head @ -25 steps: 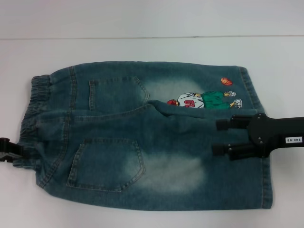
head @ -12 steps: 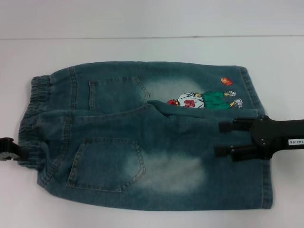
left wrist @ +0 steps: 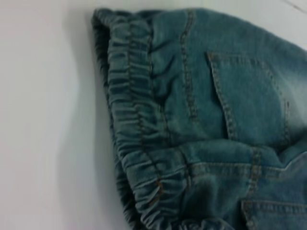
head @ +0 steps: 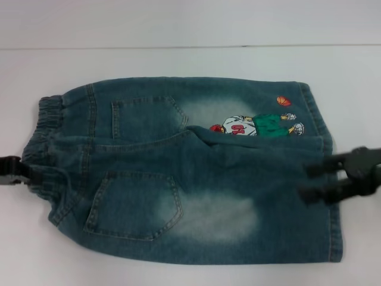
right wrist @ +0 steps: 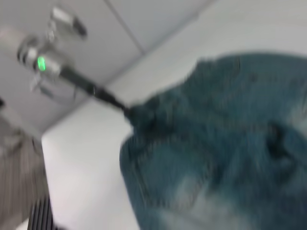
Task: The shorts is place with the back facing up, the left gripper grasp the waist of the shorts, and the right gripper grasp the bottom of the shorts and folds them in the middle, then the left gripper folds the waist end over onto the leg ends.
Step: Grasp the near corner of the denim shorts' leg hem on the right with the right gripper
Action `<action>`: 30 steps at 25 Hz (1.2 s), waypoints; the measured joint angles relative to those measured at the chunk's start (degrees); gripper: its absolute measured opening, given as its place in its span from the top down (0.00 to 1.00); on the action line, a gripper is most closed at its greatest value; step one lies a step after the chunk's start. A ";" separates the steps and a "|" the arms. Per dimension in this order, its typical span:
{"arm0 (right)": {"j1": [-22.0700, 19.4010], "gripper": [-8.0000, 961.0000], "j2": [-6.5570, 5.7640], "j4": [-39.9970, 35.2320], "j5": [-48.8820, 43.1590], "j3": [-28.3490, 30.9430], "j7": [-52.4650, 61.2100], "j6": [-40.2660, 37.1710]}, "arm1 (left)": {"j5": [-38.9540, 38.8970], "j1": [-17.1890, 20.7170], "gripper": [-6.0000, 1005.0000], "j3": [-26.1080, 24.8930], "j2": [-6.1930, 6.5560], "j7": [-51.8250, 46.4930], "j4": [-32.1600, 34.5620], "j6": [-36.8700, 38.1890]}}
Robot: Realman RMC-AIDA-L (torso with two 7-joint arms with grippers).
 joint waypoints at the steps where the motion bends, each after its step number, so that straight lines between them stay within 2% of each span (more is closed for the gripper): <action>1: 0.56 0.02 -0.03 -1.20 -2.18 0.03 1.16 -1.55 | -0.03 -0.14 0.96 -0.04 0.05 -0.13 0.05 -0.32; 6: 3.46 0.06 -0.22 -3.13 -12.38 1.06 3.82 -7.73 | -0.06 -1.16 0.96 -0.17 0.18 -0.35 0.07 -1.50; 14: 4.91 0.12 0.37 -2.29 -24.04 0.85 4.29 -8.15 | -0.10 -1.99 0.96 -0.21 0.05 -0.40 -0.38 -1.94; 22: 5.09 0.15 0.73 -0.50 -27.78 -2.48 5.09 -7.45 | -0.11 -2.88 0.96 -0.21 0.10 -0.52 -0.57 -1.98; 30: 6.31 0.16 1.64 1.45 -29.48 -6.53 7.92 -2.60 | -0.11 -3.35 0.96 -0.17 0.12 -0.60 -1.35 -2.33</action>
